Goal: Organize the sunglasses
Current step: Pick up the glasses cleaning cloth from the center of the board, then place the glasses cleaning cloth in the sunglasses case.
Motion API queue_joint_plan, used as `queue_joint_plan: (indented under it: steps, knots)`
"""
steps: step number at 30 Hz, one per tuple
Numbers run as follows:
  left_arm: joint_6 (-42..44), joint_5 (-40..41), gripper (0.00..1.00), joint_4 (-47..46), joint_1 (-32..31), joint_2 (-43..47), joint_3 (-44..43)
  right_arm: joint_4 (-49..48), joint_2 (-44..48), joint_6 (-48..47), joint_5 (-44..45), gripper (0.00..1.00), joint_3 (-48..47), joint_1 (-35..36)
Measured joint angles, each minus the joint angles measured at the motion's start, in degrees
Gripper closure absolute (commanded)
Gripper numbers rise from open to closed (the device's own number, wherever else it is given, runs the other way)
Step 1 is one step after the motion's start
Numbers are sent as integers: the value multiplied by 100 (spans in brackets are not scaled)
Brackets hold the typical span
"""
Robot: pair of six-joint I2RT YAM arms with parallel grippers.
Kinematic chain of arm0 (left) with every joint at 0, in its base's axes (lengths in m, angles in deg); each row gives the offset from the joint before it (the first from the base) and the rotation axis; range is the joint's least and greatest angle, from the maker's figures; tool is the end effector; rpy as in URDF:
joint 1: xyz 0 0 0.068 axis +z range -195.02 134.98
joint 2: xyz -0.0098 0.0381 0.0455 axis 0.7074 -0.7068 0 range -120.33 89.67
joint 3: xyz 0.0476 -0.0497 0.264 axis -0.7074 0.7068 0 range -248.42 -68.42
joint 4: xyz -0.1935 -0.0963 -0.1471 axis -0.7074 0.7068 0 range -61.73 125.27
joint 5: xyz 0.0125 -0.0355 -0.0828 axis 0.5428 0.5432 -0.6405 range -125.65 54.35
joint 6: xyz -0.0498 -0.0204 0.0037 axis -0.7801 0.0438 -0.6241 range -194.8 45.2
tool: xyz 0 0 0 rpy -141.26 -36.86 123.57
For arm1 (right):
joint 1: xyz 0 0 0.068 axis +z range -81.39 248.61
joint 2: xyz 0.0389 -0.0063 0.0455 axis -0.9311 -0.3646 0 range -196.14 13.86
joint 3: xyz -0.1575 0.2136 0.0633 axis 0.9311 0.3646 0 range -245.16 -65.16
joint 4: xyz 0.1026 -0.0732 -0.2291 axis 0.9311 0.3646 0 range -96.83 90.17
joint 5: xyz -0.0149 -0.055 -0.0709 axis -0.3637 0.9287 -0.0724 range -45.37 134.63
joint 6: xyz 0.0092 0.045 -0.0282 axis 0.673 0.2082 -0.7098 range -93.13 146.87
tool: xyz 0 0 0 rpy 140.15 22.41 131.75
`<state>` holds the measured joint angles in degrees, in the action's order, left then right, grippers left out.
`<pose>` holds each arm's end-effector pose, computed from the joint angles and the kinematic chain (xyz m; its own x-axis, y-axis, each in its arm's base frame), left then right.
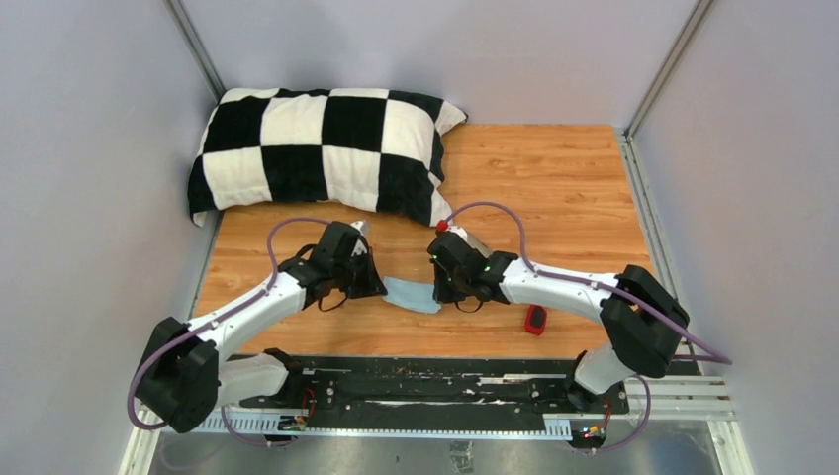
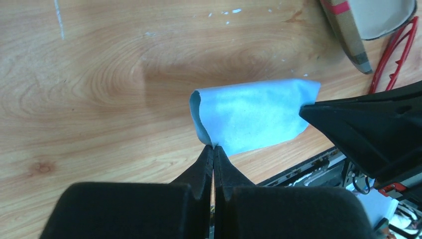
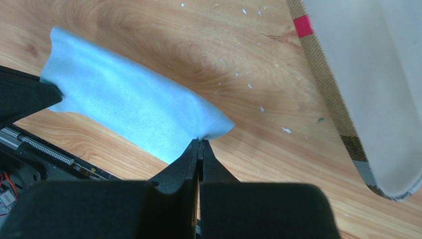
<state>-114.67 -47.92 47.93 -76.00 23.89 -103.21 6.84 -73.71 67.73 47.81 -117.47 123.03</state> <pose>0.1862 -0.1206 0.1954 -0.9054 -0.1871 -0.3812 0.0496 0.8449 -0.5326 0.1852 0.2556 0.2023 -0.8492 -0.0643 -0.5242 -0.3112 0.8629 0.3983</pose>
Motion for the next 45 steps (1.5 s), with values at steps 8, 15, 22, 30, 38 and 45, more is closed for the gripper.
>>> queue_joint_plan:
  steps: [8, 15, 22, 30, 38, 45]
  knots:
    - [168, -20, 100, 61, -280, -616, -973, 306, 586, -28, 487, 100, -17, -31]
    - [496, -138, 100, 79, -444, -1768, -2343, 612, 1235, -118, 894, 100, -17, -382]
    - [789, -431, 100, 63, -752, -3051, -3652, 793, 1897, -149, 1259, 100, 350, -785]
    - [990, -699, 100, 164, -903, -3952, -4430, 981, 2159, -153, 1360, 100, 693, -1158]
    - [1353, -793, 100, 492, -903, -4586, -4992, 1010, 2068, -151, 1335, 100, 863, -1285]
    - [1567, -671, 100, 774, -901, -4690, -4996, 922, 1864, -149, 1287, 100, 968, -1285]
